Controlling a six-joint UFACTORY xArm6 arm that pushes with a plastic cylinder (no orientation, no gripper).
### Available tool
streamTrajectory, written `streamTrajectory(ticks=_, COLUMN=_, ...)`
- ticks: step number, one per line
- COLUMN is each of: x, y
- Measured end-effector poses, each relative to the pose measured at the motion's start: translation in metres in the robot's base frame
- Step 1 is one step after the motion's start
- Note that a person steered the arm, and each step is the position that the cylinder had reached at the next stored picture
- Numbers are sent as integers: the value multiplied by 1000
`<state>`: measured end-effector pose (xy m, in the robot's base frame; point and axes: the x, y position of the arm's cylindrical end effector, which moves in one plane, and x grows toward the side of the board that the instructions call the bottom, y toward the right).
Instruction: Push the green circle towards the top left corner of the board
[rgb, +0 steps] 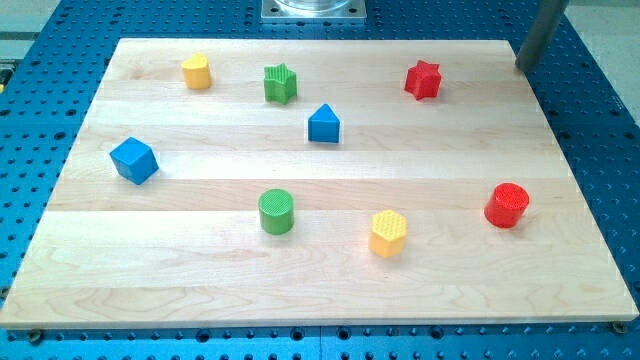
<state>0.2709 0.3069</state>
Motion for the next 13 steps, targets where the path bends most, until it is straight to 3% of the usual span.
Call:
streamTrajectory(ticks=2, x=46, y=-23)
streamTrajectory(ticks=4, x=45, y=-47)
streamTrajectory(ticks=5, x=46, y=-110)
streamTrajectory(ticks=6, x=56, y=-111)
streamTrajectory(ticks=7, x=98, y=-141)
streamTrajectory(ticks=8, x=172, y=-167)
streamTrajectory(ticks=10, x=260, y=-281)
streamTrajectory(ticks=11, x=275, y=-353)
streamTrajectory(ticks=12, x=229, y=-384)
streamTrajectory(ticks=13, x=211, y=-350)
